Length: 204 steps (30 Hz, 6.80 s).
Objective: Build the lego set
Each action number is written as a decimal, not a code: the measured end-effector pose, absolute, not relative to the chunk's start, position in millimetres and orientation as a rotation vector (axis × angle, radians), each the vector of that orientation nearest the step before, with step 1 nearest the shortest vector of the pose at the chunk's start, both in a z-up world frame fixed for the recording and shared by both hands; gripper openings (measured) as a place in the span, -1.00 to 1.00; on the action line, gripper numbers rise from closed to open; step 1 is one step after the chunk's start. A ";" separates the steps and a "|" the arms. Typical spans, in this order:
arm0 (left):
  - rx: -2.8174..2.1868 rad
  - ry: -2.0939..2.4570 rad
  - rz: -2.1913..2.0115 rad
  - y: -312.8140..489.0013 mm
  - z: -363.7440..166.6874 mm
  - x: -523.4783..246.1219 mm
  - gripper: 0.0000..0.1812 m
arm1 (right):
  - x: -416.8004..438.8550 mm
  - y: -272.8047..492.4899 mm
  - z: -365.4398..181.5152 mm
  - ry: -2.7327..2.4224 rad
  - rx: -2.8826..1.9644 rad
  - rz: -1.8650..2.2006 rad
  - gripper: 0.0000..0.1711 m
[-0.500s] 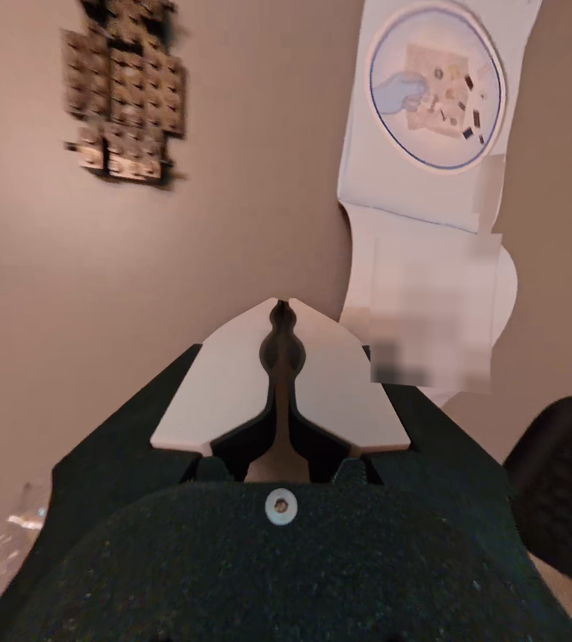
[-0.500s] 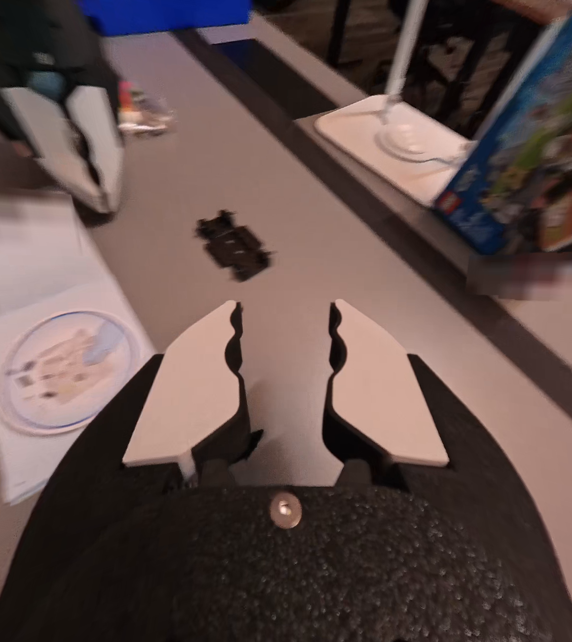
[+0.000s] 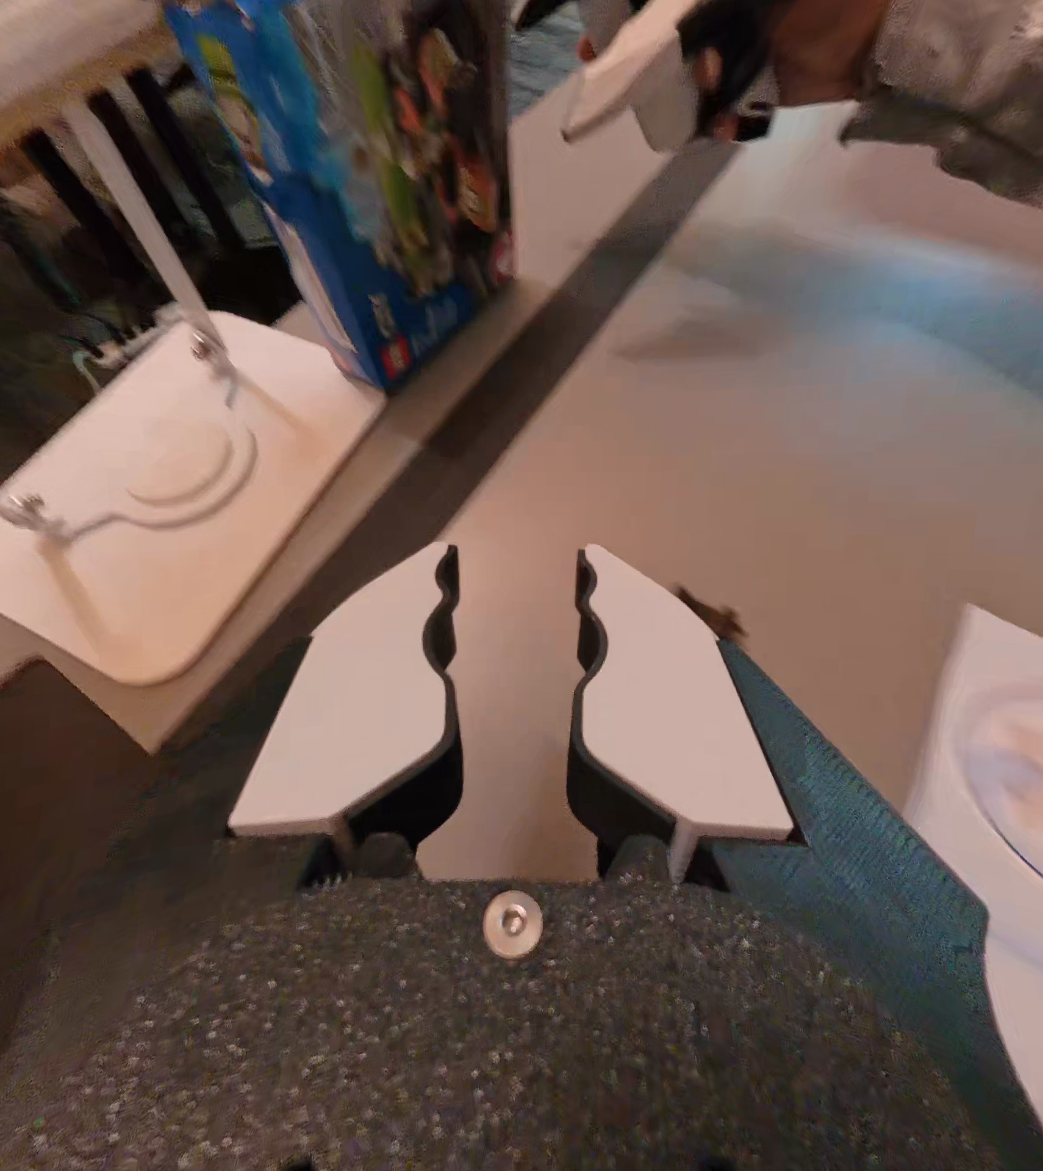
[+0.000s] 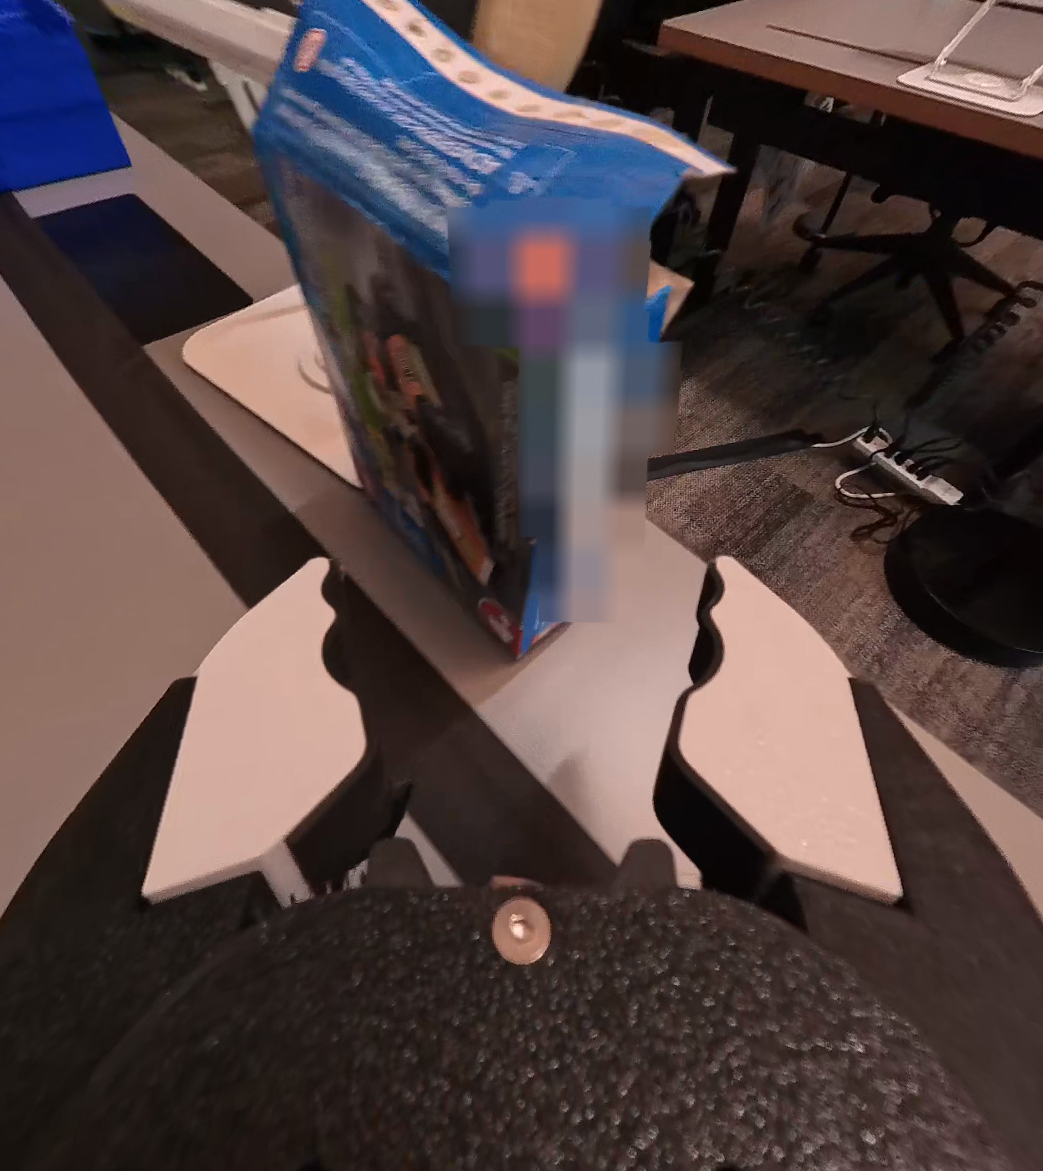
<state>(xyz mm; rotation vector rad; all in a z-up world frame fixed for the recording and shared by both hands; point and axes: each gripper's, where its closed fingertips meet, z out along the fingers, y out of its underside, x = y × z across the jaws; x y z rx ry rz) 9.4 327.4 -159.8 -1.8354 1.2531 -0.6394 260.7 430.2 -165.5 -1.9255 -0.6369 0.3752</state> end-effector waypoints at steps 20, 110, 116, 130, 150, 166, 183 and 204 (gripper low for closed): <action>-1.793 1.336 -0.424 456.9 -203.6 199.2 -0.46 | 275.3 454.5 -168.3 -0.667 -1.896 0.437 -0.06; -1.711 1.520 -0.637 374.2 -204.1 210.1 -0.50 | 363.4 387.0 -155.7 -1.637 -2.732 -0.431 -0.06; -1.716 1.520 -0.637 373.8 -207.3 206.1 -0.50 | 366.1 393.4 -147.4 -1.577 -2.717 -0.442 0.07; -1.602 1.051 -0.654 388.8 -118.1 121.0 -0.64 | 239.9 382.6 -16.6 -0.893 -1.978 0.147 -0.07; -1.621 -0.036 -1.073 556.9 -108.2 -109.6 -0.46 | 169.3 517.5 -96.7 0.191 -1.535 0.813 0.10; -1.525 0.262 -1.193 572.7 -92.2 -91.4 -0.57 | 161.6 543.9 -86.6 0.123 -1.431 1.021 -0.52; -1.603 0.437 -1.198 491.5 -69.0 -83.3 -0.58 | 165.1 438.6 -70.8 0.156 -1.516 0.922 -0.56; -1.444 0.417 -1.174 436.6 -79.3 -97.7 -0.54 | 146.7 372.2 -71.3 -0.053 -1.376 0.927 -0.62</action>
